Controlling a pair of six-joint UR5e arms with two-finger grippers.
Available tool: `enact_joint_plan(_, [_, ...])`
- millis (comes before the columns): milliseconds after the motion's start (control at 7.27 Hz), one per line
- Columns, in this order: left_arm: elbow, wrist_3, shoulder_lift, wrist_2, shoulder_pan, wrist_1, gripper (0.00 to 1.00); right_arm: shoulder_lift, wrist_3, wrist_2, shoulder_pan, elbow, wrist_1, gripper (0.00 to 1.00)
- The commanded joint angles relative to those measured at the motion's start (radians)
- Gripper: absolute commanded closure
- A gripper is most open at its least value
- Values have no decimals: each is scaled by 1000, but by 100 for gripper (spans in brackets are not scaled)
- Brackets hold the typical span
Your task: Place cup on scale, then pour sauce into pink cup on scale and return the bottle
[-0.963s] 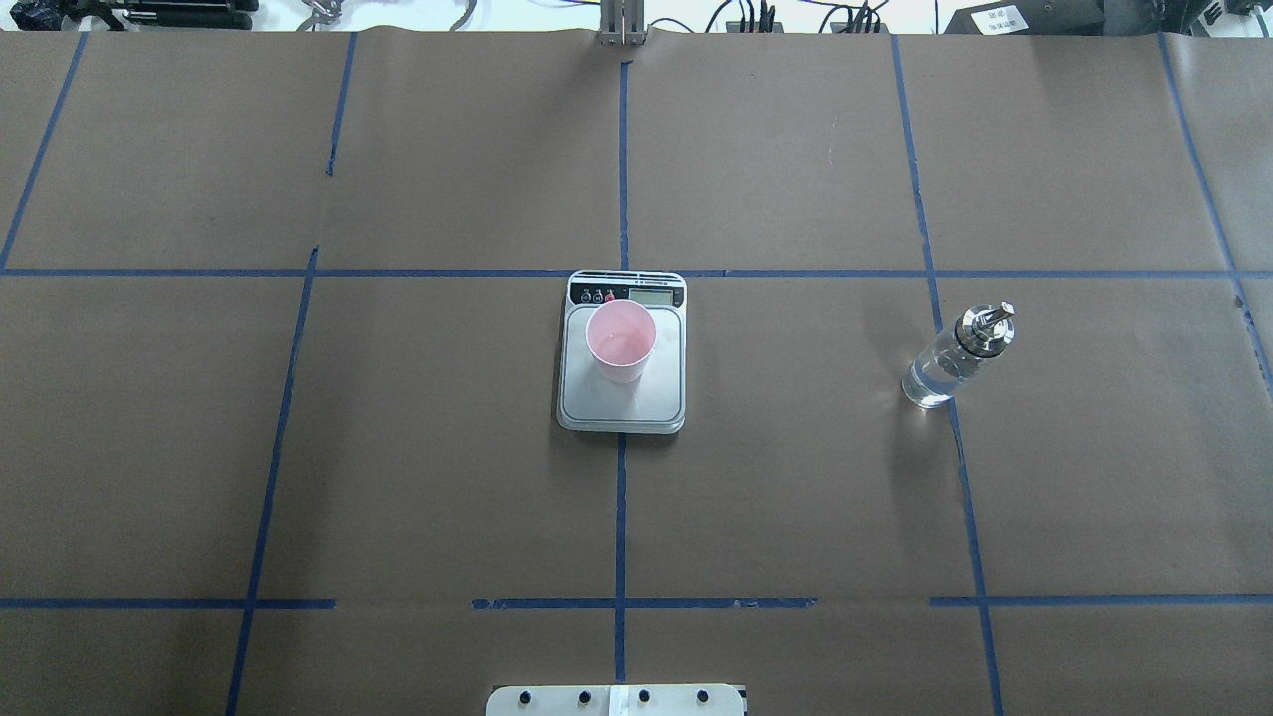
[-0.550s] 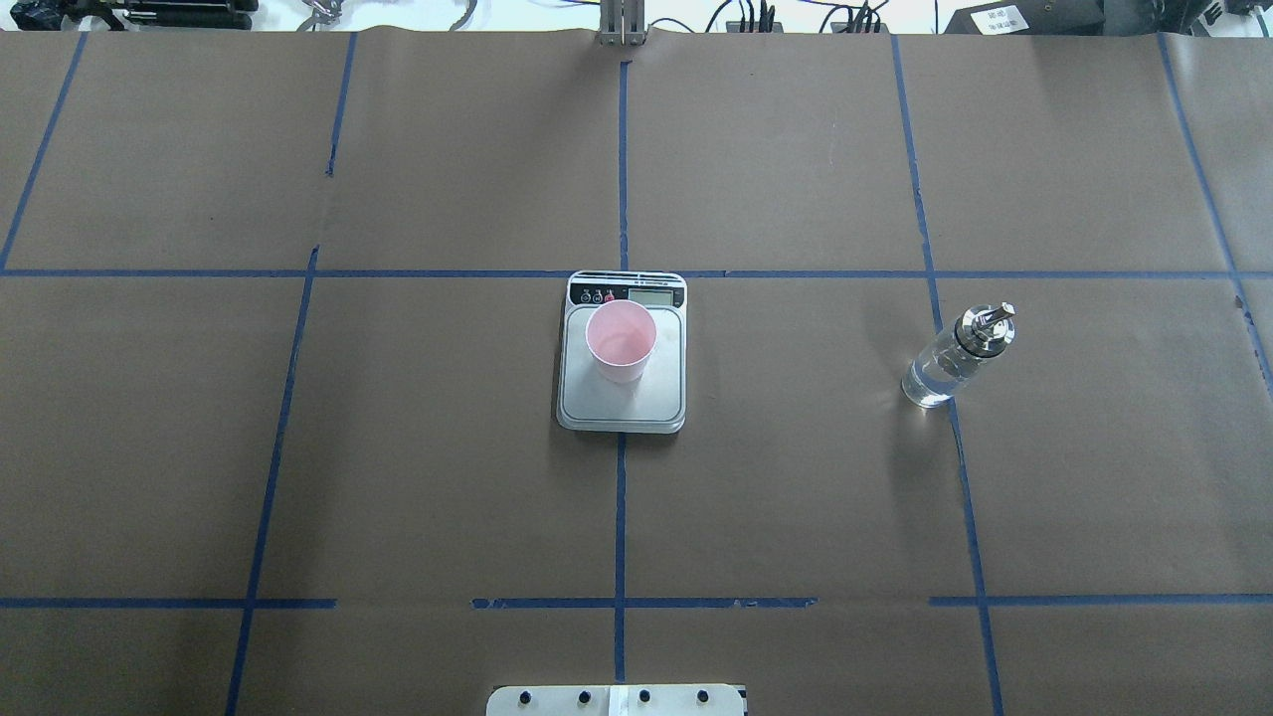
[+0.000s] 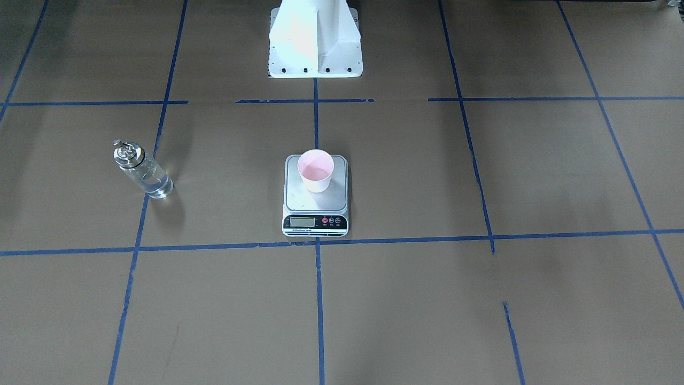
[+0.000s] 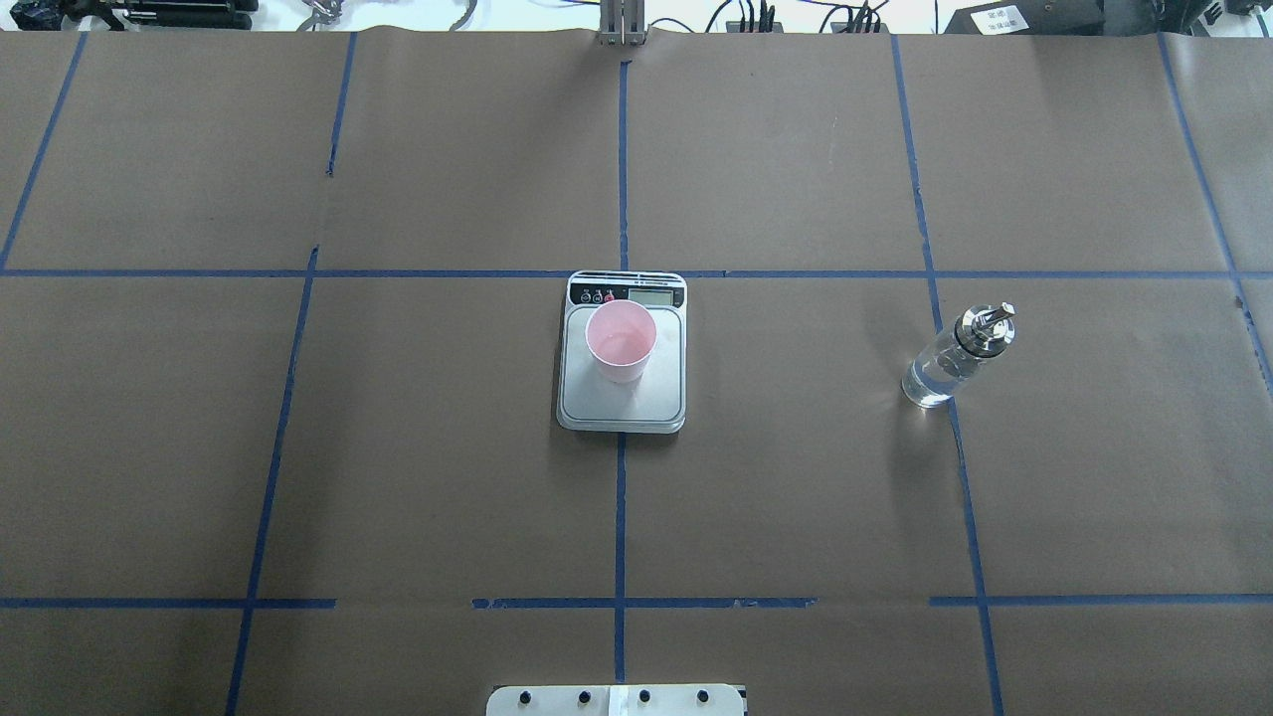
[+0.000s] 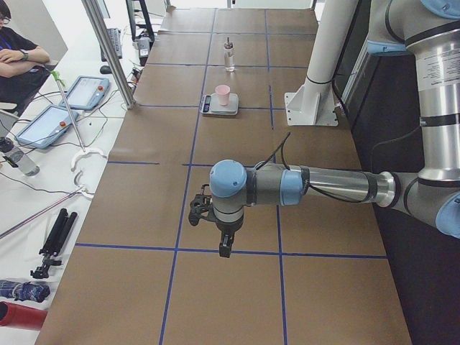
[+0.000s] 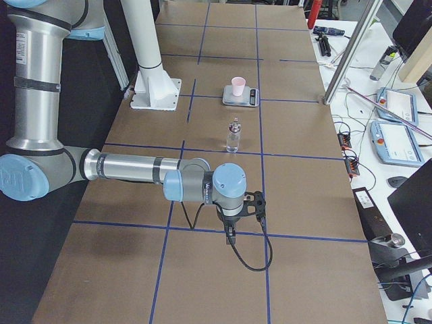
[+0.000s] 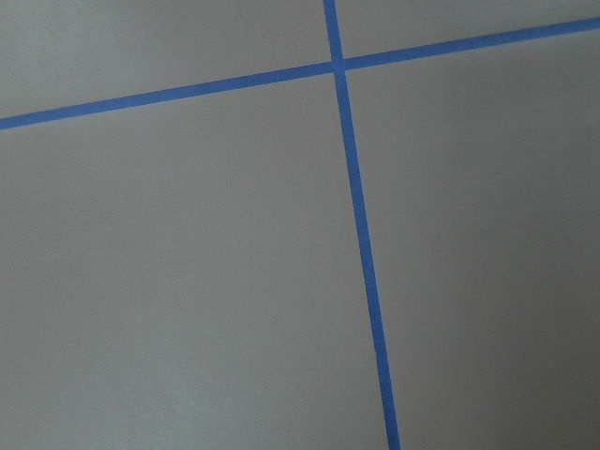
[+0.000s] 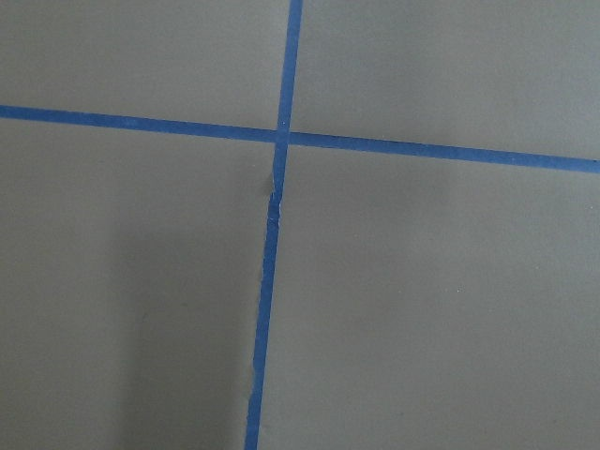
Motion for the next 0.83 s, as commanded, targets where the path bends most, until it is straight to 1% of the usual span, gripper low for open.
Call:
enact_joint_plan(0, [2,0,0,1,0,1,0,-6,0,0,0,-1,3,0])
enact_joint_plan(688, [-8,0,-1,-1,1,-2,0,-6,2,3,-5,1,3,0])
